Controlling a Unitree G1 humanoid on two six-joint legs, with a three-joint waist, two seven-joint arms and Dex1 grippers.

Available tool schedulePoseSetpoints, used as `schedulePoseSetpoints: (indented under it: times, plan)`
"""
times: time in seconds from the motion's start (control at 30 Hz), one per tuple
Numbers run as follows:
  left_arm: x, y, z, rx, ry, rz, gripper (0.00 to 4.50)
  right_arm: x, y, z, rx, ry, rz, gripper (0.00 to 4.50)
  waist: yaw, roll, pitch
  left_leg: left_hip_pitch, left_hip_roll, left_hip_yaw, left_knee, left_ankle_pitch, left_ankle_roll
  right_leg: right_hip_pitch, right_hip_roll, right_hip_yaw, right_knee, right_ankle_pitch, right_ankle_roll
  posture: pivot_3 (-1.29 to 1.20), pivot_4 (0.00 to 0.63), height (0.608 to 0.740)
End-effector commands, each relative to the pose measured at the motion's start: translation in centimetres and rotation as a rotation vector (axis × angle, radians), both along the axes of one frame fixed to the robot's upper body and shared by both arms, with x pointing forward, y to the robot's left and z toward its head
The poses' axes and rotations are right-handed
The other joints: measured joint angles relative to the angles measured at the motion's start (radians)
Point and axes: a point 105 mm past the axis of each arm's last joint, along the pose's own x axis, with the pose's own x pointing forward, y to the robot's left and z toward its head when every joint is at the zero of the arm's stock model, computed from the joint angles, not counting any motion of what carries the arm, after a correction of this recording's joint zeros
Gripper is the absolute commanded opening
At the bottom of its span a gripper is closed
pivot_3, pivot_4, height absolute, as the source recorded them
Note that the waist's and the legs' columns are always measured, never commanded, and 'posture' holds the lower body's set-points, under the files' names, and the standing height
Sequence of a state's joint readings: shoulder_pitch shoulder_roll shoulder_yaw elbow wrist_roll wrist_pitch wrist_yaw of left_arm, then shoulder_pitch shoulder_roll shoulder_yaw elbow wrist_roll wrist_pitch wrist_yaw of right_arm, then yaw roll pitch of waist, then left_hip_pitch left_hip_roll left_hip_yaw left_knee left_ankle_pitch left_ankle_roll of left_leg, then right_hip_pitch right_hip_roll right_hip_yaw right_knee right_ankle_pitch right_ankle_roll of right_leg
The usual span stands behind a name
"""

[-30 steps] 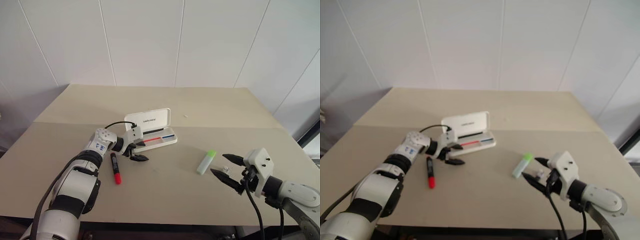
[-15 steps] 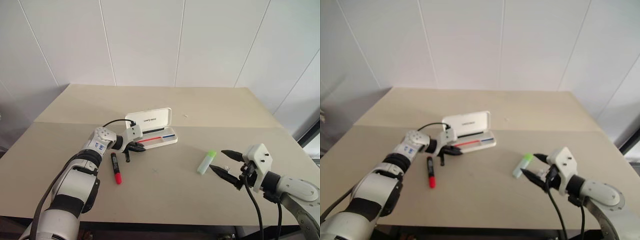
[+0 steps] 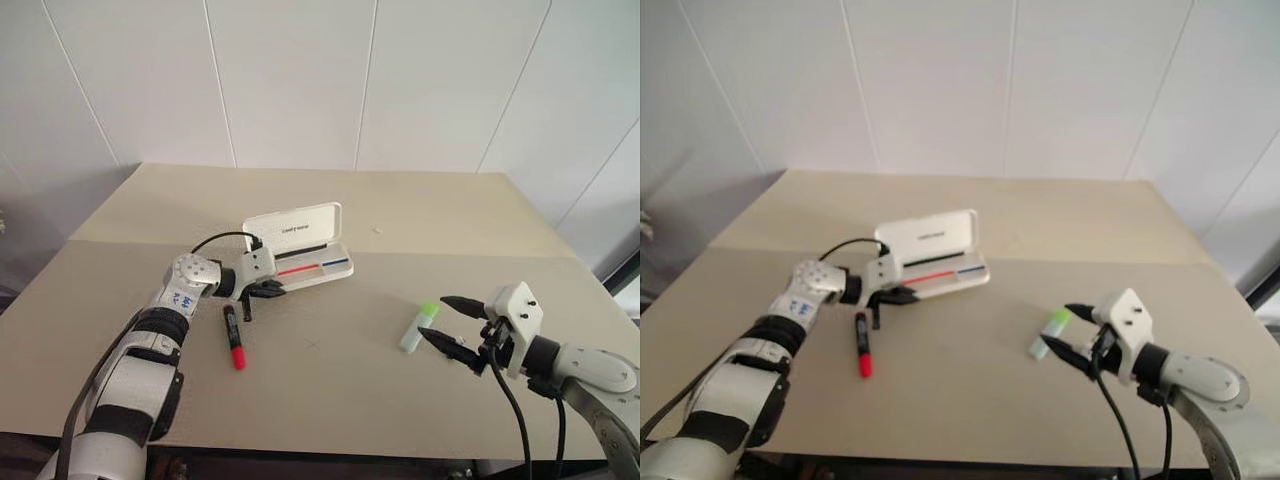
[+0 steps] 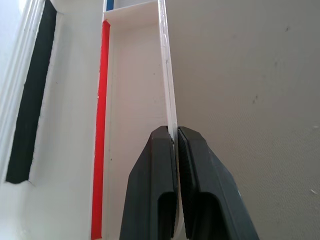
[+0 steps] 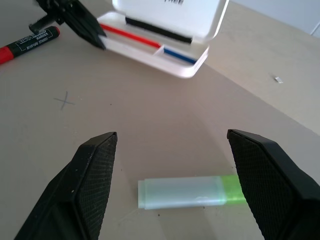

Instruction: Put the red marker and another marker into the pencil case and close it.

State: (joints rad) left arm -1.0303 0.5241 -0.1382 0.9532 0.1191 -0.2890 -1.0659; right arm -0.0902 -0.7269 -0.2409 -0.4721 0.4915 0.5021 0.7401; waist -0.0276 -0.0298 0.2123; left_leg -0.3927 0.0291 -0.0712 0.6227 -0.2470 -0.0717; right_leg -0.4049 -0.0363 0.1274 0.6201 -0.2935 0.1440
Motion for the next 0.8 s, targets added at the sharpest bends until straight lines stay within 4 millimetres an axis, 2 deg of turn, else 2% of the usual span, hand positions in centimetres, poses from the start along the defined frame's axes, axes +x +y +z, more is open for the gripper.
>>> schedulePoseSetpoints:
  times: [0.03, 0.2, 0.3, 0.37, 0.47, 0.6, 0.8]
  plan:
    - [-1.4, -0.6, 2.7, -0.047, -0.092, -0.101, 0.01, 0.0, 0.1, 0.8, -0.016, -0.033, 0.023, 4.5, 0.0, 0.0, 0.0, -0.001, 0.0, 0.0, 0.0, 0.0, 0.0, -0.001, 0.0, 0.0, 0.0, 0.0, 0.0, 0.0, 0.15, 0.74]
    - [-4.9, -0.9, 2.3, -0.058, -0.013, -0.223, 0.01, 0.1, -0.1, 1.0, -0.023, -0.027, 0.031, 4.5, -0.003, 0.0, 0.0, -0.002, 0.0, 0.0, 0.0, 0.0, 0.0, -0.004, 0.0, 0.0, 0.003, -0.001, -0.001, 0.0, 0.15, 0.74]
    - [-7.4, -1.0, 1.1, -0.03, 0.082, -0.276, 0.01, -0.8, -0.7, 0.9, -0.032, 0.005, 0.059, 4.5, -0.003, 0.0, 0.0, -0.001, 0.0, 0.0, 0.0, 0.0, 0.0, -0.004, 0.0, 0.0, 0.004, -0.001, -0.002, 0.0, 0.15, 0.74]
    - [-8.3, -1.1, 0.6, -0.022, 0.112, -0.28, 0.01, -1.5, -1.0, 1.0, -0.023, 0.016, 0.078, 4.5, -0.003, 0.0, 0.0, 0.0, 0.0, 0.001, 0.0, 0.0, 0.0, -0.004, 0.0, 0.0, 0.005, -0.001, -0.002, 0.0, 0.15, 0.74]
    - [-9.0, -1.2, -0.1, -0.011, 0.143, -0.271, 0.01, -2.7, -1.5, 0.9, -0.03, 0.041, 0.108, 4.5, 0.001, 0.0, 0.0, 0.0, 0.0, 0.0, 0.002, 0.0, 0.0, -0.003, 0.0, 0.0, 0.006, -0.002, -0.003, 0.0, 0.15, 0.74]
    - [-9.9, -1.7, -1.4, 0.044, 0.188, -0.291, 0.01, -2.9, -2.6, 0.6, -0.055, 0.05, 0.082, 4.5, -0.002, 0.0, 0.0, 0.0, 0.0, 0.001, 0.006, 0.0, 0.0, -0.001, 0.0, 0.001, 0.004, -0.003, -0.004, 0.0, 0.15, 0.74]
    - [-8.8, -1.8, -2.7, 0.134, 0.179, -0.244, 0.01, -2.6, -2.5, 0.3, -0.052, 0.045, 0.063, 4.5, -0.006, 0.0, 0.0, 0.002, 0.0, 0.004, 0.006, 0.001, 0.001, -0.001, 0.0, 0.003, 0.003, -0.005, -0.009, 0.0, 0.15, 0.74]
